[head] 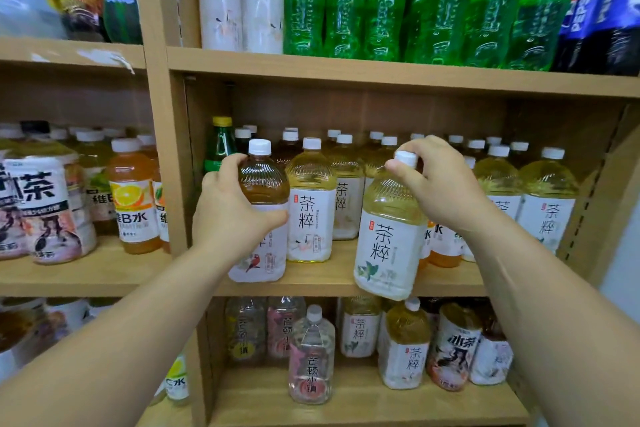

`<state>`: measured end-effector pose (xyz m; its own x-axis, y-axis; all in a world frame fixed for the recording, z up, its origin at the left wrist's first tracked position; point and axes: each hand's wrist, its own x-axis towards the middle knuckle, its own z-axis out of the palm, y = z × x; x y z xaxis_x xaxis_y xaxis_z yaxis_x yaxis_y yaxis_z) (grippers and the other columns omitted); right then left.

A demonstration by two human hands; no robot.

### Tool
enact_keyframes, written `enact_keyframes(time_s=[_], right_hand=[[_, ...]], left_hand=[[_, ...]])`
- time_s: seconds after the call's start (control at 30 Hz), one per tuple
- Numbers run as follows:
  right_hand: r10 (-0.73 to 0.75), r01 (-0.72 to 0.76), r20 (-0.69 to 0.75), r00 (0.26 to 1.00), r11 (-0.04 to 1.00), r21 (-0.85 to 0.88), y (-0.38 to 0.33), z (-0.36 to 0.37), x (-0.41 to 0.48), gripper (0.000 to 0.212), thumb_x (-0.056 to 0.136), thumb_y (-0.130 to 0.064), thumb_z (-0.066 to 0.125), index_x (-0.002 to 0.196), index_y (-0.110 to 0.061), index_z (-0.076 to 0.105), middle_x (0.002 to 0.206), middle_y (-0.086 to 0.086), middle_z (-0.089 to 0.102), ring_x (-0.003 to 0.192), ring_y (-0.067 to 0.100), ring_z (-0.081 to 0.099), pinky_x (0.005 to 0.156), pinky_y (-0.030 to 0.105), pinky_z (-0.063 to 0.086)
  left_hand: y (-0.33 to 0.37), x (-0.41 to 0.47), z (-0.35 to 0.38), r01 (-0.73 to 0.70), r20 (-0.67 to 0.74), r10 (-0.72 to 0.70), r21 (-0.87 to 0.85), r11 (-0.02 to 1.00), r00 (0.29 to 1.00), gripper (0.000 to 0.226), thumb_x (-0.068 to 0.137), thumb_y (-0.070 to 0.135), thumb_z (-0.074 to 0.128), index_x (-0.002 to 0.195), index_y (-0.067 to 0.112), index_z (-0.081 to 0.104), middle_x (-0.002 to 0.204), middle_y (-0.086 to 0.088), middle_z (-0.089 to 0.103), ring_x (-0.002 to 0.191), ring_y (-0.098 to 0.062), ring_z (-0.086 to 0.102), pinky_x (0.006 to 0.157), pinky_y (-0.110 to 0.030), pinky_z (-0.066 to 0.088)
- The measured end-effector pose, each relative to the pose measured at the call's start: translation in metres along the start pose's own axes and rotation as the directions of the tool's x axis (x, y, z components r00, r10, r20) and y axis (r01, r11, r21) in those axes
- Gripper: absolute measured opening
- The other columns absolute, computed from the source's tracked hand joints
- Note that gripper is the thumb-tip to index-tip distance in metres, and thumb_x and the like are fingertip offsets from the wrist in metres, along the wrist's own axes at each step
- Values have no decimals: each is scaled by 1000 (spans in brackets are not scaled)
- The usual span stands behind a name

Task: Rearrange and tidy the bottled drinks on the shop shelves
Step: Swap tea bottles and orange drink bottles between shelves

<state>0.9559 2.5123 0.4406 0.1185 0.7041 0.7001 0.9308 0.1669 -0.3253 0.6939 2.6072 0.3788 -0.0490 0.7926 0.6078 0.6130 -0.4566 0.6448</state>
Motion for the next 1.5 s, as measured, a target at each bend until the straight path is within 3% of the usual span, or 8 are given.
enact_keyframes(time_s=[0.27, 0.4, 0.63, 0.83, 1.1, 1.3, 1.4, 1.5], right_hand=[[86, -86, -1, 996, 995, -44, 1, 6, 3, 38, 101, -45, 56, 125, -17, 62, 110, -2, 53, 100, 19, 53, 82, 33, 37], [97, -97, -4, 995, 994, -48, 0, 8, 4, 36, 101, -46, 55, 124, -19, 62, 108, -3, 51, 98, 18, 51, 79, 33, 35], [88, -88, -10, 996, 996, -33, 2, 9, 4, 32, 100, -46, 56, 119, -21, 64, 108, -1, 55, 99, 19, 53, 79, 33, 38], [65, -65, -8, 998, 997, -32, 5, 6, 0, 32, 100, -46, 56, 118, -21, 64, 106, -2, 54, 98, 19, 54, 79, 34, 40], [89, -90, -55, 995, 995, -31, 3, 3, -5, 44, 96, -50, 62, 128, -20, 64, 115, -1, 60, 105, 20, 56, 88, 39, 48], [121, -122, -108, 987, 993, -3, 5, 2, -11, 38, 90, -59, 63, 95, -22, 70, 91, -4, 62, 88, 18, 58, 75, 40, 50], [129, -126, -98, 987, 991, 36, 3, 4, -13, 34, 93, -55, 63, 92, -21, 67, 91, -7, 57, 85, 15, 54, 72, 34, 43], [117, -112, -96, 989, 992, 60, 5, 1, -17, 34, 96, -50, 61, 91, -17, 66, 94, -2, 58, 85, 16, 53, 73, 34, 42]], left_hand=[[-2, 8, 4, -3, 55, 5, -40, 999, 998, 107, 59, 38, 95, 147, 33, 33, 133, -2, 48, 115, -20, 54, 91, -37, 51], [-7, 8, 4, 12, 7, -12, 8, 1000, 1000, 109, 60, 44, 94, 147, 36, 30, 132, -3, 48, 115, -24, 56, 93, -44, 56], [3, 11, 19, 45, 8, -46, 107, 993, 999, 111, 70, 46, 90, 155, 31, 20, 145, -10, 40, 128, -29, 51, 94, -42, 52], [14, 9, 29, -15, 27, 11, 152, 988, 1000, 108, 73, 46, 86, 155, 28, 18, 143, -11, 42, 124, -29, 52, 88, -39, 51], [24, 14, 54, -22, 89, 15, 81, 996, 996, 109, 70, 51, 87, 153, 27, 21, 140, -11, 42, 121, -29, 53, 90, -37, 49], [13, 18, 58, -47, 108, 34, 128, 991, 994, 115, 76, 55, 81, 159, 30, 6, 148, -13, 37, 128, -32, 50, 94, -43, 51], [13, 5, 59, -182, 37, 179, 314, 932, 983, 111, 80, 63, 71, 160, 28, 2, 163, -15, 17, 146, -38, 29, 113, -53, 35], [21, -10, 59, -440, 25, 465, 373, 817, 885, 92, 83, 58, 68, 157, 27, 25, 162, -16, 22, 148, -39, 24, 117, -61, 23]])
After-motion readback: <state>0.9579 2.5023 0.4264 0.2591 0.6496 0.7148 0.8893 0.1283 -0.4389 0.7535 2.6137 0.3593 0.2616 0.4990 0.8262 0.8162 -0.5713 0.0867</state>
